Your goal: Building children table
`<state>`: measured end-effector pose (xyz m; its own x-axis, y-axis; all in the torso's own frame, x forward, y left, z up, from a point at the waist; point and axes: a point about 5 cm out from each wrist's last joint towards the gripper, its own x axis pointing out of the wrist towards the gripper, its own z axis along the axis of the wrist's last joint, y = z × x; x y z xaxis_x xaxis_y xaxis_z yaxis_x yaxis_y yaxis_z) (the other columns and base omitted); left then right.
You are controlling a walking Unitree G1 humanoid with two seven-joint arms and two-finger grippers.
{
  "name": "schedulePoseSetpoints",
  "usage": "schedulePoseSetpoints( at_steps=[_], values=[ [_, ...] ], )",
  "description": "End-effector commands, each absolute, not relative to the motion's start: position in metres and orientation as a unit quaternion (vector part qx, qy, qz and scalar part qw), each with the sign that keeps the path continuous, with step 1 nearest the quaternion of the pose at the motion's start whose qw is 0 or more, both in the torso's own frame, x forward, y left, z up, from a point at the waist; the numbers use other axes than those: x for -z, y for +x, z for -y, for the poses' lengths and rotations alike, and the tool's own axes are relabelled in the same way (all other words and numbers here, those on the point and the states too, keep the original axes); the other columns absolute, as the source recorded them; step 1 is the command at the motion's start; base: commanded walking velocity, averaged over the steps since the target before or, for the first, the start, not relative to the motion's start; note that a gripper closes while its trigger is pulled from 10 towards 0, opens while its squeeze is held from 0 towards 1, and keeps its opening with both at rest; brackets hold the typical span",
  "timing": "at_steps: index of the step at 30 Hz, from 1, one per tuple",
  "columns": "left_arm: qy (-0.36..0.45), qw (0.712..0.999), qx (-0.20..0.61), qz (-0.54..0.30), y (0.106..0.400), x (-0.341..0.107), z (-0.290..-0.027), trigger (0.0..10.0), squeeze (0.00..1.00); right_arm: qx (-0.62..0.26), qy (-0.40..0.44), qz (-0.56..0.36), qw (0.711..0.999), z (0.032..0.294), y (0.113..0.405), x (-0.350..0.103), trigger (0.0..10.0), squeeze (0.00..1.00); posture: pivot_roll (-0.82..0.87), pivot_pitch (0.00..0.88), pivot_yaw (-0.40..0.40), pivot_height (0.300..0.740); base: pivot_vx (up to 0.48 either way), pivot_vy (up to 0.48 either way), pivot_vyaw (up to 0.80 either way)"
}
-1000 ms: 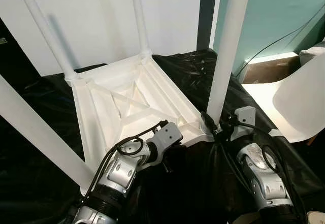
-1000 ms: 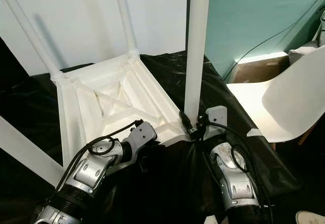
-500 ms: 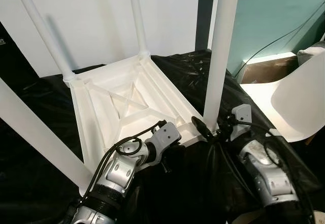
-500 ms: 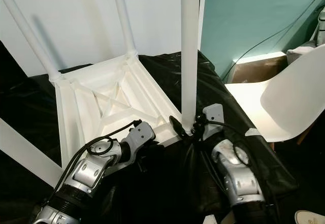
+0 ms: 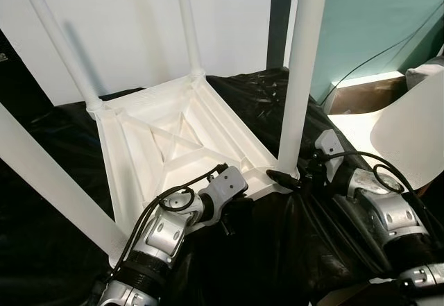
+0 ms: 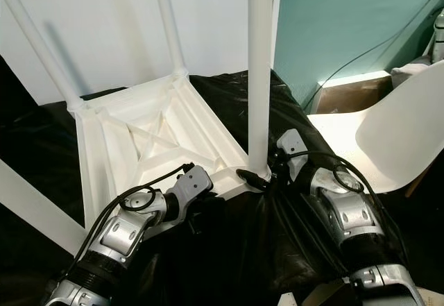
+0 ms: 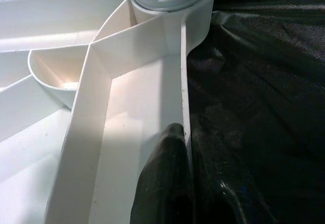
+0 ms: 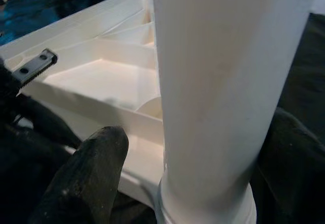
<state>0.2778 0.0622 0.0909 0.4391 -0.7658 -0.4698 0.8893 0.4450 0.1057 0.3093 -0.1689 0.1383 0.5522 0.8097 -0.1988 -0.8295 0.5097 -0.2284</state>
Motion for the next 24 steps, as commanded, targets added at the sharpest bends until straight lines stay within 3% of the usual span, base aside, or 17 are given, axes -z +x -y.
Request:
schedulePoseSetpoints(
  at_steps=[1,8,10,11,13,15,24],
  values=[
    [0.159,0.837,0.445,-0.276,0.263,-0.046,-0.077,10.0,0.0,-0.527,-0.148,-0.061,0.834,0.154,0.303,-0.126,0.0,0.0,0.07,0.0,0.021,0.74,0.0,0.0,0.0],
    [0.158,0.838,0.442,-0.278,0.262,-0.045,-0.079,10.0,0.0,-0.531,-0.136,-0.07,0.834,0.153,0.301,-0.122,0.0,0.0,0.08,0.0,0.013,0.74,0.0,0.0,0.0],
    [0.156,0.839,0.44,-0.279,0.262,-0.045,-0.08,10.0,0.0,-0.491,-0.11,-0.048,0.863,0.147,0.295,-0.12,0.0,0.0,0.08,0.0,0.009,0.74,0.0,0.0,0.0],
    [0.156,0.839,0.44,-0.279,0.262,-0.045,-0.08,10.0,0.0,-0.491,-0.11,-0.048,0.863,0.147,0.295,-0.12,0.0,0.0,0.08,0.0,0.009,0.74,0.0,0.0,0.0],
    [0.155,0.84,0.439,-0.279,0.261,-0.044,-0.079,10.0,0.0,-0.387,-0.073,0.008,0.919,0.139,0.29,-0.119,0.0,0.0,0.08,0.0,0.01,0.74,0.0,0.0,0.0],
    [0.153,0.839,0.441,-0.278,0.261,-0.045,-0.077,10.0,0.0,-0.313,-0.022,0.035,0.949,0.136,0.279,-0.115,0.0,0.0,0.07,0.0,0.014,0.74,0.0,0.0,0.0],
    [0.158,0.833,0.451,-0.279,0.261,-0.045,-0.076,10.0,0.0,-0.224,0.029,0.05,0.973,0.138,0.277,-0.114,0.0,0.0,0.05,0.0,0.03,0.74,0.0,0.0,0.0]
  ],
)
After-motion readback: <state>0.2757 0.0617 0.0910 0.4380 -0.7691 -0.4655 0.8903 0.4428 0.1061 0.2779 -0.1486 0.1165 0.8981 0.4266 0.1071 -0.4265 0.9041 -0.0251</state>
